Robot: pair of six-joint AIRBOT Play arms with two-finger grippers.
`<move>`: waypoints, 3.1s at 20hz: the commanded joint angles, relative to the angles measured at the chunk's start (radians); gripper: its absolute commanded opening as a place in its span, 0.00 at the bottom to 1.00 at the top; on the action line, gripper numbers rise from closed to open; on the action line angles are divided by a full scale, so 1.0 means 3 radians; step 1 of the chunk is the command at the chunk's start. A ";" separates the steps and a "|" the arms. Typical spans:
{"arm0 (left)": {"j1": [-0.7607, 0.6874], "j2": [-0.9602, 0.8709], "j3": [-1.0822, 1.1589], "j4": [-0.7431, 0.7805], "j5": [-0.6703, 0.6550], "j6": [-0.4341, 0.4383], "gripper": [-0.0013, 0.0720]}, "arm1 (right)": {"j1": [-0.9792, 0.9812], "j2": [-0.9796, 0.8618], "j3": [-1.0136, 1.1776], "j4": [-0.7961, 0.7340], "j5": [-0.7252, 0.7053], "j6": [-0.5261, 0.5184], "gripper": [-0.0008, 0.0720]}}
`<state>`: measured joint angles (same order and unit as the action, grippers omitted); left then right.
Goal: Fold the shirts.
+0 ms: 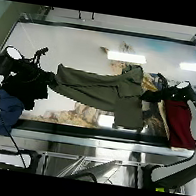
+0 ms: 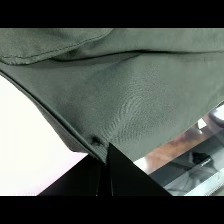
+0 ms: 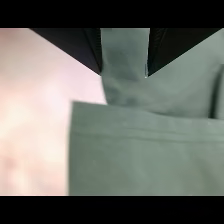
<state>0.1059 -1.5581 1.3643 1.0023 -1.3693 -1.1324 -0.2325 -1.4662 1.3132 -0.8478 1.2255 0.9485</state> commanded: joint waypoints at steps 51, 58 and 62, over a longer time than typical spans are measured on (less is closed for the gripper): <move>-0.0440 -0.0950 0.1682 0.0356 0.0425 -0.0252 0.04 | -0.0430 0.0122 0.0576 0.1397 -0.0501 -0.0926 0.04; -0.0423 -0.0992 0.1216 0.0703 0.0848 -0.0318 0.04 | -0.0425 0.0122 0.0278 0.0651 -0.0343 -0.0577 0.04; -0.0464 -0.0992 0.0985 0.0689 0.1080 -0.0289 0.04 | -0.0425 0.0121 0.0103 0.0573 -0.0518 -0.0590 0.04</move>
<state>-0.0261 -1.8538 1.7050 1.1976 -1.1023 -1.2232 -0.3592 -1.4296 1.3781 -0.6399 1.0996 0.7666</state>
